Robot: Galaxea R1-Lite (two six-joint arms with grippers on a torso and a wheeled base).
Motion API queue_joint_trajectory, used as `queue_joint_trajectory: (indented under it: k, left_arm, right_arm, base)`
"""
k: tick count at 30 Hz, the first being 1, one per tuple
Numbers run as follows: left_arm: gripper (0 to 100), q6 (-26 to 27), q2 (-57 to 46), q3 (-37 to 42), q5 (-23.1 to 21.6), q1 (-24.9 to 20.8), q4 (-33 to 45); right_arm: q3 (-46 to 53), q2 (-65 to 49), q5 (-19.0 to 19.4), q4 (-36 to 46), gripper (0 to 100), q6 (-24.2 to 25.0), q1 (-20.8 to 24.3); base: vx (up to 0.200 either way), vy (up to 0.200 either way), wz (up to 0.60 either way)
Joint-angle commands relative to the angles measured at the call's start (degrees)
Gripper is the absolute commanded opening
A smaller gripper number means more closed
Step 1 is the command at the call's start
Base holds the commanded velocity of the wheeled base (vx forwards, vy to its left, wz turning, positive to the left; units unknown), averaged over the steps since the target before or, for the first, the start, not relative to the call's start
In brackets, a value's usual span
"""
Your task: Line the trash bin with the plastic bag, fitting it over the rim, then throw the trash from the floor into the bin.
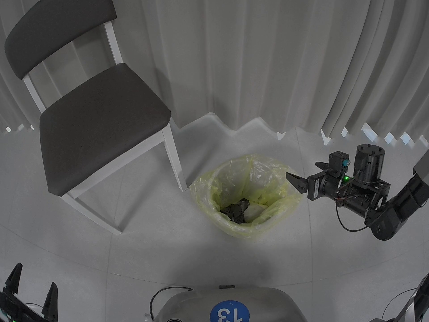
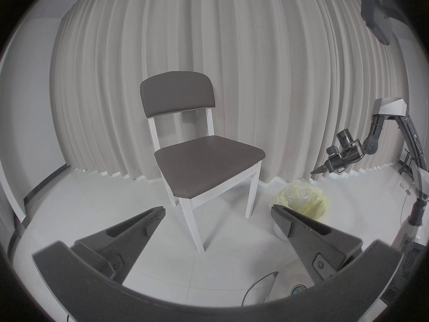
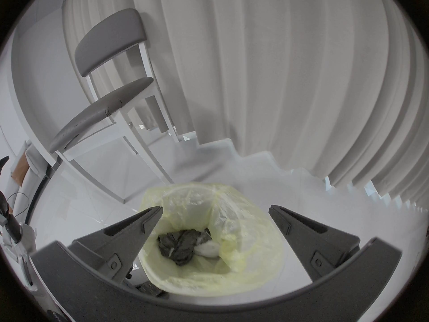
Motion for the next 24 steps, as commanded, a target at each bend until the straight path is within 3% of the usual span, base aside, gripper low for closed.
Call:
queue_joint_trajectory:
  k: [1, 7, 16, 24]
  left_arm:
    - [100, 0.28, -0.93, -0.15, -0.54, 0.01, 0.39]
    - [100, 0.37, -0.93, -0.15, -0.46, 0.01, 0.48]
    - [100, -0.33, -0.93, -0.24, -0.54, -0.08, 0.56]
    - [100, -0.16, -0.93, -0.24, -0.63, -0.08, 0.65]
  right_arm:
    - [-2.96, 8.03, 1.72, -3.45, 100, 1.32, -1.12]
    - [-3.32, 13.57, 5.06, -9.51, 100, 1.32, -2.61]
    - [-4.28, 15.15, 5.50, -11.53, 100, 3.52, -5.16]
    - [-5.86, 15.33, 5.50, -11.18, 100, 5.01, -8.50]
  base:
    - [0.000, 0.000, 0.00]
    - [0.000, 0.000, 0.00]
    - [0.000, 0.000, 0.00]
    - [0.200, 0.000, 0.00]
